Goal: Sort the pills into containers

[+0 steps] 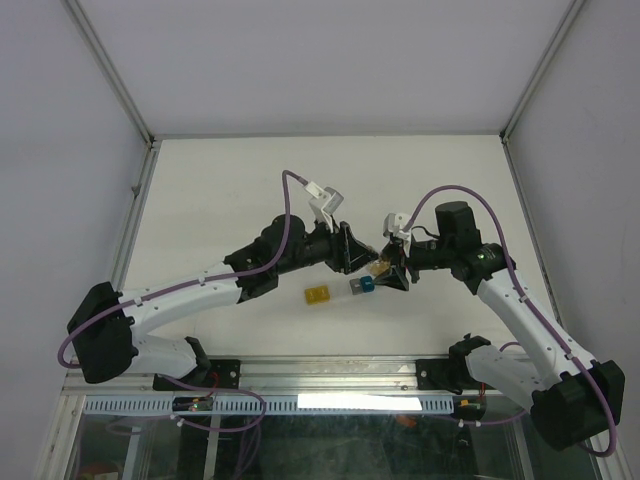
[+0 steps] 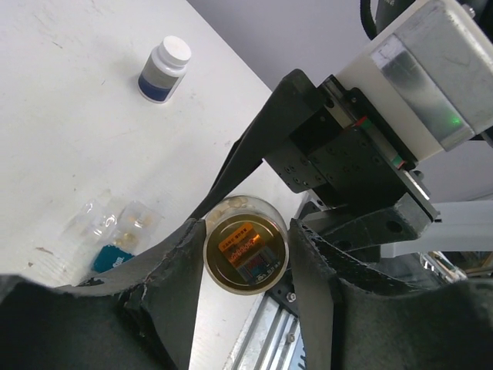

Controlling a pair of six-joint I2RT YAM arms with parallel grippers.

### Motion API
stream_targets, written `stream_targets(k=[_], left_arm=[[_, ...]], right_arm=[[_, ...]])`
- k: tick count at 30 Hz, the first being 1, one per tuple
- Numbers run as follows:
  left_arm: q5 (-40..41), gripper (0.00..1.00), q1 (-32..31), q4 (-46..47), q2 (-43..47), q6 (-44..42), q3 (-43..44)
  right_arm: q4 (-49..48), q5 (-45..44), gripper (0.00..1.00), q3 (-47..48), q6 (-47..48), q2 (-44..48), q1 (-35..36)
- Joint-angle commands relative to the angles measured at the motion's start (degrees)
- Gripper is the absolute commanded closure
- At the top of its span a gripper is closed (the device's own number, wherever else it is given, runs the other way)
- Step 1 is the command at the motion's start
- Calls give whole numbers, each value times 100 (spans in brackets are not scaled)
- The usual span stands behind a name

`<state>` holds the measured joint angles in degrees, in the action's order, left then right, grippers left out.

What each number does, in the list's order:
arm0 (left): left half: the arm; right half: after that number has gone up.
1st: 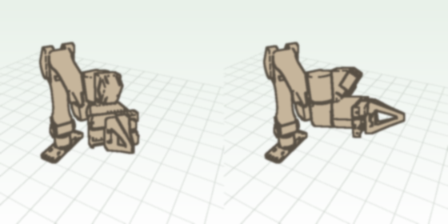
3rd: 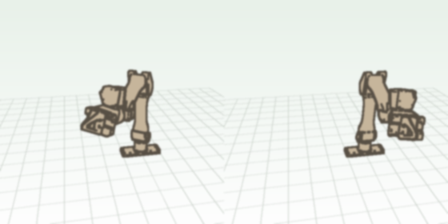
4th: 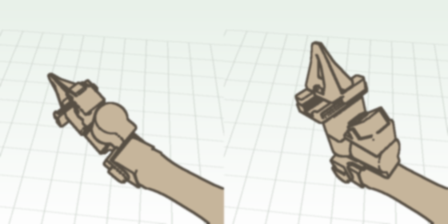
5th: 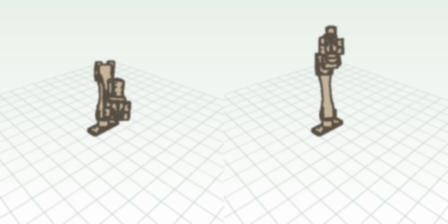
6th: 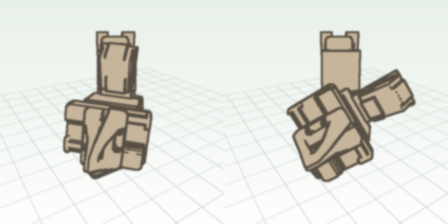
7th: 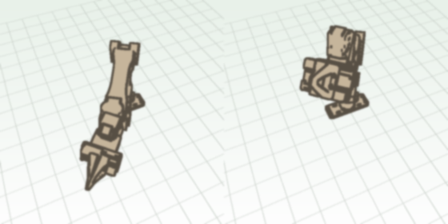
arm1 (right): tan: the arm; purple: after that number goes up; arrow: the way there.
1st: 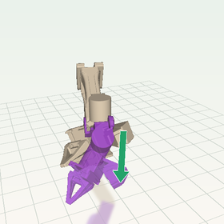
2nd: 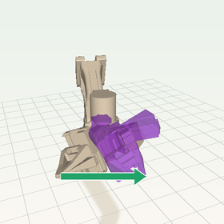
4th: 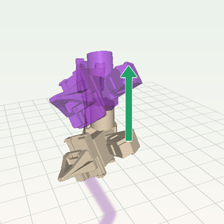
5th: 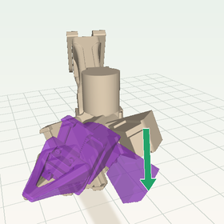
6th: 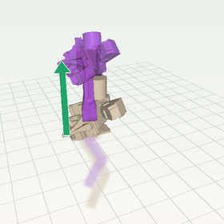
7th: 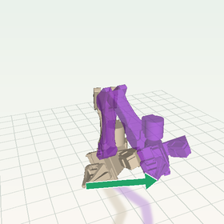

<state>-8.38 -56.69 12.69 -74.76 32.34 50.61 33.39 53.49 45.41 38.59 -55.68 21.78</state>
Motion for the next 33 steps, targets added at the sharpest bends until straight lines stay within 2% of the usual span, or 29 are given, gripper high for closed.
stream_targets(k=[1, 6, 12, 16, 21, 27, 30, 33], left_arm=[[-169, 56, -149, -88, -30, -117, 297], [-241, 74, -156, -149, -44, -161, 347], [-339, 86, -174, -225, -84, -309, 401], [-493, 91, -260, -258, -169, -918, 426], [-1364, 93, -264, -394, -482, -2434, 458], [-2547, 97, -75, -1346, -846, -5001, 779], [-3784, 93, 276, -1894, -978, -6346, 956], [-4454, 87, 630, -2076, -1064, -7110, 1089]], right_arm=[[-281, 219, 100, 258, -45, 74, -21], [-288, 219, 100, 258, -50, 75, -25], [-290, 215, 100, 263, -58, 73, -24], [-289, 216, 100, 258, -56, 75, -28], [-289, 216, 100, 265, -54, 83, -28], [-294, 217, 100, 267, -63, 92, -36], [-291, 230, 100, 265, -63, 92, -57], [-289, 243, 100, 258, -67, 93, -68]])
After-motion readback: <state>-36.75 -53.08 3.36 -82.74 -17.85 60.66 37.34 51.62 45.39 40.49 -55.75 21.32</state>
